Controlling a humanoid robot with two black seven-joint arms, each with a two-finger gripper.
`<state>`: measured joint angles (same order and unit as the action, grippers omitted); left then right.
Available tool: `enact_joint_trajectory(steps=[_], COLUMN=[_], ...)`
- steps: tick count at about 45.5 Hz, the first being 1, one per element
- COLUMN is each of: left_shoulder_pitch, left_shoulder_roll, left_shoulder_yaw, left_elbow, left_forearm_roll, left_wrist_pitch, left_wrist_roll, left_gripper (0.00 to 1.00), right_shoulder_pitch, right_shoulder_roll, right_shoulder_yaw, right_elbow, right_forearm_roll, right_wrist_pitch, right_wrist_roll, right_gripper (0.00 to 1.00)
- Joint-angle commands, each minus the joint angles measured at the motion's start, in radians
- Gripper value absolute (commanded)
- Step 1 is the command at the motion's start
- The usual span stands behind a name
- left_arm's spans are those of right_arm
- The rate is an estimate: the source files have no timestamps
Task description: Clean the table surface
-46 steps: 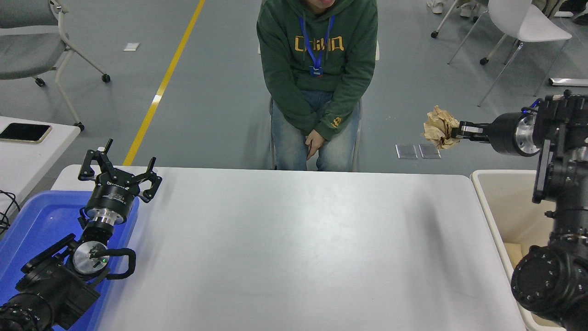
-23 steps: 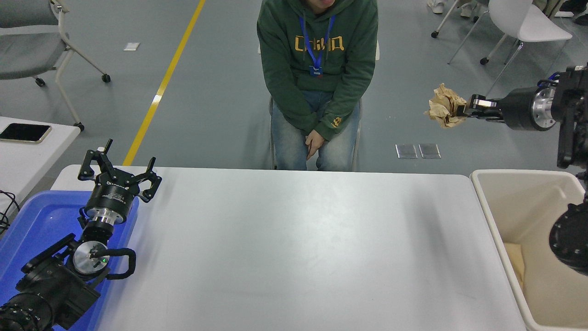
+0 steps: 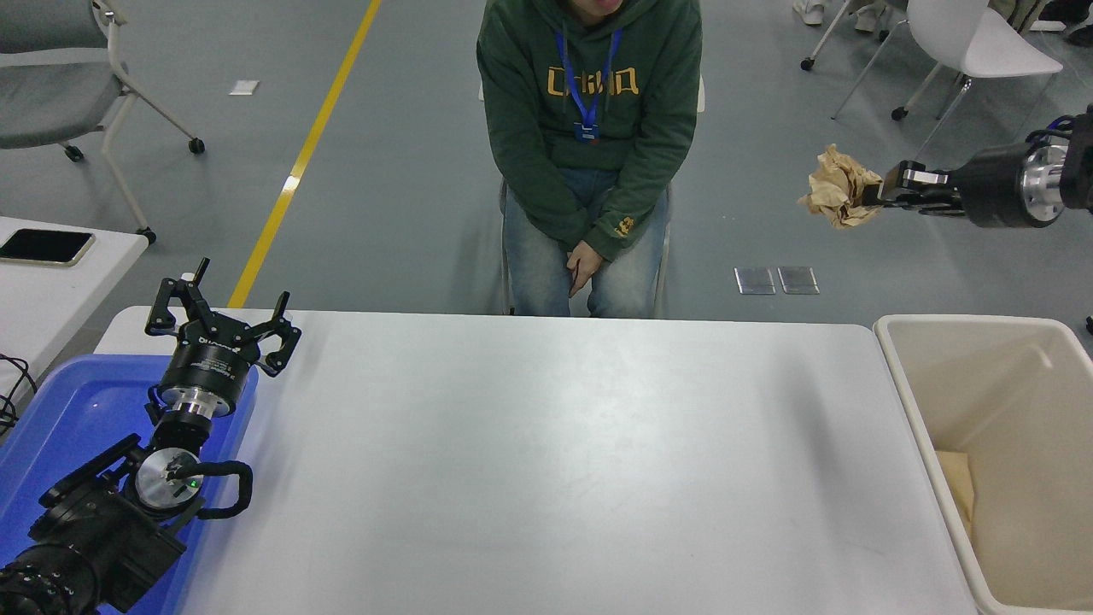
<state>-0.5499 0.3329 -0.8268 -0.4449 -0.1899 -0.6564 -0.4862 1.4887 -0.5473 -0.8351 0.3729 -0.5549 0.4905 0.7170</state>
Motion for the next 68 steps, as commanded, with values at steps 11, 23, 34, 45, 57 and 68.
enact_joint_trajectory(steps=[11, 23, 34, 45, 57, 68], left_shoulder_pitch=[-0.001, -0.001, -0.001, -0.001, 0.001, -0.001], left_shoulder_roll=[0.0, 0.0, 0.0, 0.0, 0.0, 0.0], left_shoulder_yaw=[0.0, 0.0, 0.0, 0.0, 0.0, 0.0], left_elbow=[0.0, 0.0, 0.0, 0.0, 0.0, 0.0], left_forearm_roll=[0.0, 0.001, 0.001, 0.001, 0.0, 0.001], left_wrist_pitch=[0.0, 0.0, 0.0, 0.0, 0.0, 0.0], left_wrist_roll=[0.0, 0.0, 0.0, 0.0, 0.0, 0.0], left_gripper=[1.0, 1.0, 1.0, 1.0, 1.0, 1.0], right_shoulder_pitch=[0.153, 0.237, 0.226, 0.182, 0.044, -0.198], right_shoulder_roll=[-0.154, -0.221, -0.241, -0.301, -0.341, -0.321], right_shoulder_yaw=[-0.004, -0.004, -0.005, -0.015, -0.001, 0.019], right_elbow=[0.313, 0.471, 0.465, 0.394, 0.258, 0.021], right_forearm_roll=[-0.03, -0.106, -0.109, -0.111, -0.109, -0.091], right_wrist_pitch=[-0.055, -0.095, -0.095, -0.095, -0.11, -0.179], right_wrist_roll=[-0.082, -0.133, -0.133, -0.133, -0.145, -0.154], right_gripper=[0.0, 0.0, 0.0, 0.0, 0.0, 0.0])
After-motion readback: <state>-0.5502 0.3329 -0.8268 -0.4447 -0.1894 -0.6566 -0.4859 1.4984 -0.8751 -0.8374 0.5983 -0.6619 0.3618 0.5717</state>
